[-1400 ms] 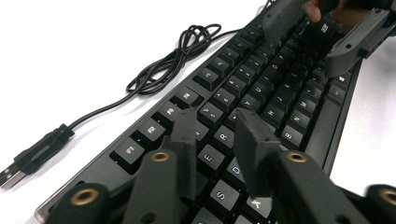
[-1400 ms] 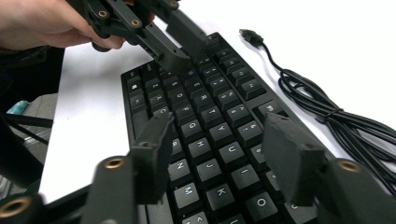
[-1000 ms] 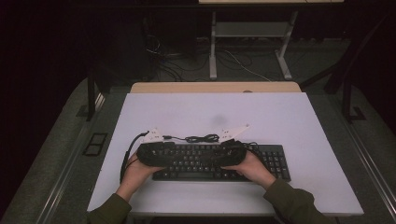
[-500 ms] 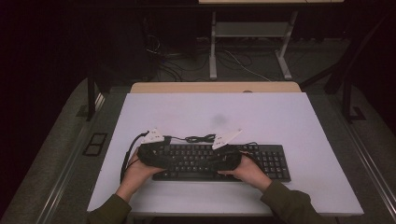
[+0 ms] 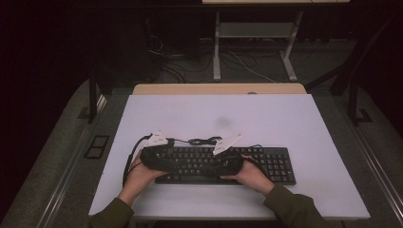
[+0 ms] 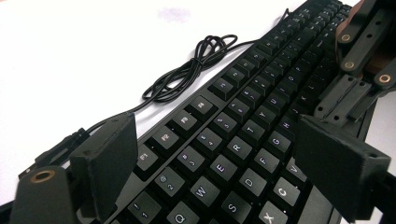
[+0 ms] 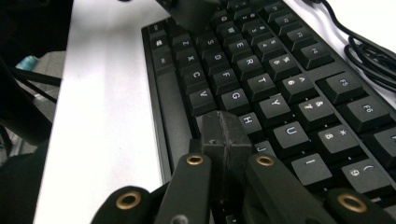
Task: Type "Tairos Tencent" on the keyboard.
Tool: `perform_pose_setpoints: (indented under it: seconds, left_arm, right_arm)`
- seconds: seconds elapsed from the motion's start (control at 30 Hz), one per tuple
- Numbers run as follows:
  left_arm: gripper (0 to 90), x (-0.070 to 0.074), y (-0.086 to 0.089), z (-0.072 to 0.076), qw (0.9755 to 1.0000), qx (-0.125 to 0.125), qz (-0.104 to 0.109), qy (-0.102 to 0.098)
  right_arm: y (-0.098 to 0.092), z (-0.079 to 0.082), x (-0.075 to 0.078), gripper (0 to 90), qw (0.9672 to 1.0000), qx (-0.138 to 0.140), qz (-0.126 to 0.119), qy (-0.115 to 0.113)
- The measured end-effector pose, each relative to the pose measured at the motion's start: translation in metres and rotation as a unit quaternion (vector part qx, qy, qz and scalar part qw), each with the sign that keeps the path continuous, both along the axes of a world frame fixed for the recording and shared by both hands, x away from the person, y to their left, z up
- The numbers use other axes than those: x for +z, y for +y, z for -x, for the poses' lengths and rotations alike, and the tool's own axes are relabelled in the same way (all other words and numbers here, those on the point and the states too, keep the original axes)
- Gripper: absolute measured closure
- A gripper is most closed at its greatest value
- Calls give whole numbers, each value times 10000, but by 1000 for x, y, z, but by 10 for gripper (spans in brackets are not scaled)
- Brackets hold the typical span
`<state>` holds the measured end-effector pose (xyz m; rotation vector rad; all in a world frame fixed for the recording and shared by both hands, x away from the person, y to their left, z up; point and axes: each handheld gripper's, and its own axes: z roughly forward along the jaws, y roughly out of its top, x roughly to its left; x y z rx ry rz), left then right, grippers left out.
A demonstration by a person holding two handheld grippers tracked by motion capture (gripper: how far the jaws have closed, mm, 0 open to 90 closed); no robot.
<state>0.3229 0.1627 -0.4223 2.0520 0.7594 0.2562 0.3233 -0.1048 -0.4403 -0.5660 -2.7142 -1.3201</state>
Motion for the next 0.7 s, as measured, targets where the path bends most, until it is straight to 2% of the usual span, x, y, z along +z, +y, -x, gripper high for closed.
perform_pose_setpoints:
  seconds: [0.17,0.6,0.7]
  left_arm:
    - [138,0,0,0,10000,-8,-12,3]
    - [151,0,0,0,10000,-23,-40,-26]
    - [158,0,0,0,10000,-4,-6,-37]
  right_arm:
    - [1,1,-2,892,10000,-1,67,2]
    - [1,1,0,888,10000,-14,-1,-4]
    - [0,1,1,860,10000,-39,-36,-12]
